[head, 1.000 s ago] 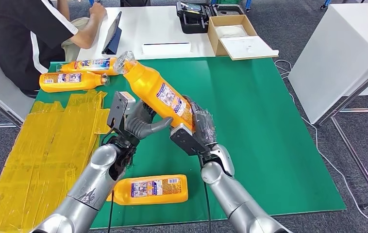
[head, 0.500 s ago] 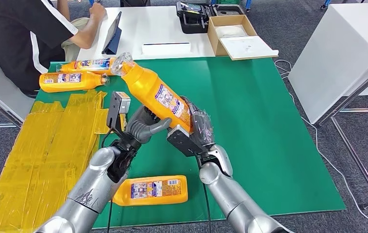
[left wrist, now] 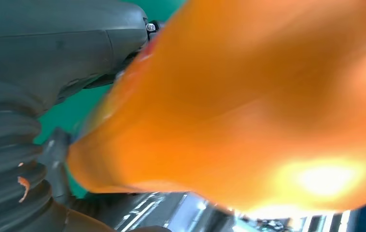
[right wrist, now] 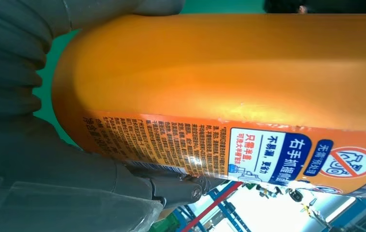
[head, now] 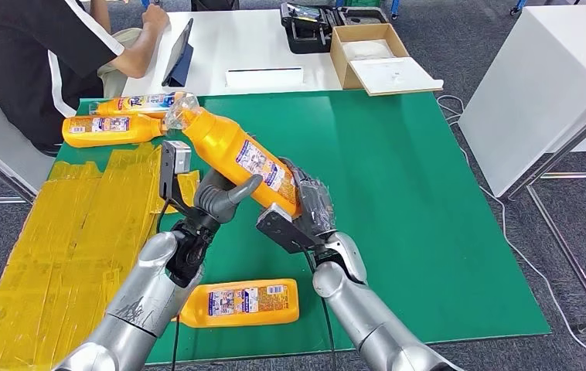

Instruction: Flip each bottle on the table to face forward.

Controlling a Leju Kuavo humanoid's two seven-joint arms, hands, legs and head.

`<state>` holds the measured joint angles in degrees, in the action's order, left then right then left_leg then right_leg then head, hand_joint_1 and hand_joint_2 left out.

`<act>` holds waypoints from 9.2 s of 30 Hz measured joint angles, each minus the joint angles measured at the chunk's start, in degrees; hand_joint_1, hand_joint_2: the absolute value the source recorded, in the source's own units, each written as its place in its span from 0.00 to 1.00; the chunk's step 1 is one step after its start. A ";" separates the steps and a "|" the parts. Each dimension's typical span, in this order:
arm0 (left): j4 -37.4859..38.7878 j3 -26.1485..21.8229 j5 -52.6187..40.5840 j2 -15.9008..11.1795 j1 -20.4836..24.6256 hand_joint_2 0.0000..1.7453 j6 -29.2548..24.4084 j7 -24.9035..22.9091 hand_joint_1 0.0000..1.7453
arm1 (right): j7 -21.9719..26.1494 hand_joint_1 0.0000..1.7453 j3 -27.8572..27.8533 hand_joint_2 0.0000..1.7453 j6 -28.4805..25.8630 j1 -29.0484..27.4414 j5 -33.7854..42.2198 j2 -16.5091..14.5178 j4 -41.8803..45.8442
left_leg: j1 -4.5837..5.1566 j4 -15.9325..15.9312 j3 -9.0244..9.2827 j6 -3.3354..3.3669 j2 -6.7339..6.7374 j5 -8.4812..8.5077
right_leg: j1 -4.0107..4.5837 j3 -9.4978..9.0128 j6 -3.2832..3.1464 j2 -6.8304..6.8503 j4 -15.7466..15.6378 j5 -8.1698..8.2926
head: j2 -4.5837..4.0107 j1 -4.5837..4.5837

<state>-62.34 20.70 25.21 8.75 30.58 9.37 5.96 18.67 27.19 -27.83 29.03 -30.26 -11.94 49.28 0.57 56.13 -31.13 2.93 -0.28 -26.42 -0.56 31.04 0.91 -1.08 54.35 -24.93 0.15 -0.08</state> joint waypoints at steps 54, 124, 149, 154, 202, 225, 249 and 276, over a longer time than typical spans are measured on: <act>-1.36 -5.32 -0.62 0.03 -1.16 1.00 -3.35 0.40 1.00 | -1.12 1.00 2.80 1.00 3.15 0.60 -1.86 -2.82 -5.51 | 0.00 0.00 0.01 0.00 0.00 0.00 | 0.00 0.00 0.00 0.01 0.00 0.00 | 0.00 0.01; 9.01 -13.76 -107.51 -13.62 -2.35 1.00 -37.61 -10.12 1.00 | -5.63 0.00 -4.94 1.00 9.16 -18.46 2.33 13.20 46.31 | -0.01 -0.01 0.05 -0.01 0.03 0.00 | -0.01 0.02 -0.01 -0.02 -0.01 0.00 | 0.00 0.02; 15.41 -18.45 -112.61 -11.18 -0.81 1.00 -28.92 -13.76 1.00 | -7.15 0.00 -5.61 1.00 12.86 -18.88 0.49 12.20 46.36 | -0.01 -0.01 0.03 -0.01 0.02 0.01 | -0.01 0.02 -0.01 0.00 0.00 0.00 | 0.00 0.01; 16.54 -18.76 -113.83 -11.05 -0.23 1.00 -27.23 -14.22 1.00 | -7.53 0.00 -5.91 1.00 13.27 -18.49 0.45 11.88 46.35 | -0.01 -0.01 0.03 -0.01 0.02 0.01 | -0.01 0.01 -0.01 -0.01 0.00 0.00 | 0.00 0.02; 12.23 -17.80 -111.74 -10.98 1.28 0.00 -6.48 -12.19 0.00 | -8.13 0.00 -8.49 1.00 15.04 -18.73 0.21 9.70 42.62 | -0.02 -0.01 0.14 -0.10 -0.01 0.07 | -0.01 -0.08 -0.01 0.00 0.04 0.01 | 0.00 0.01; -10.50 -16.41 -71.76 -13.58 3.46 1.00 -8.41 -2.12 0.00 | -9.09 0.00 -7.33 1.00 17.84 -17.42 -5.03 9.72 40.40 | -0.04 -0.01 0.10 -0.14 -0.02 0.09 | 0.00 -0.08 -0.02 0.01 0.07 0.01 | 0.00 0.02; -7.39 -20.74 -45.35 -9.22 -2.84 1.00 -15.56 7.04 0.00 | -13.86 0.00 14.81 1.00 26.34 -7.70 -21.43 16.30 33.61 | -0.02 -0.01 0.07 -0.14 -0.04 0.09 | 0.00 -0.05 -0.01 0.02 0.06 0.01 | 0.00 0.02; 2.19 -22.62 -41.57 -9.25 -0.67 1.00 -17.60 8.92 0.00 | -8.92 0.00 22.56 1.00 35.65 -4.31 5.57 18.93 35.03 | -0.02 0.00 0.11 -0.15 -0.02 0.10 | -0.01 -0.05 -0.02 0.02 0.07 0.01 | 0.00 0.02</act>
<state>-60.15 -1.92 -16.35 -0.50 29.90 -8.23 14.88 9.74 49.75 7.82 24.72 -24.69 6.99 84.30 0.55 56.13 -31.02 2.78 -0.31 -26.32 -0.56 30.99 0.90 -1.06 54.41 -24.92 0.15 -0.07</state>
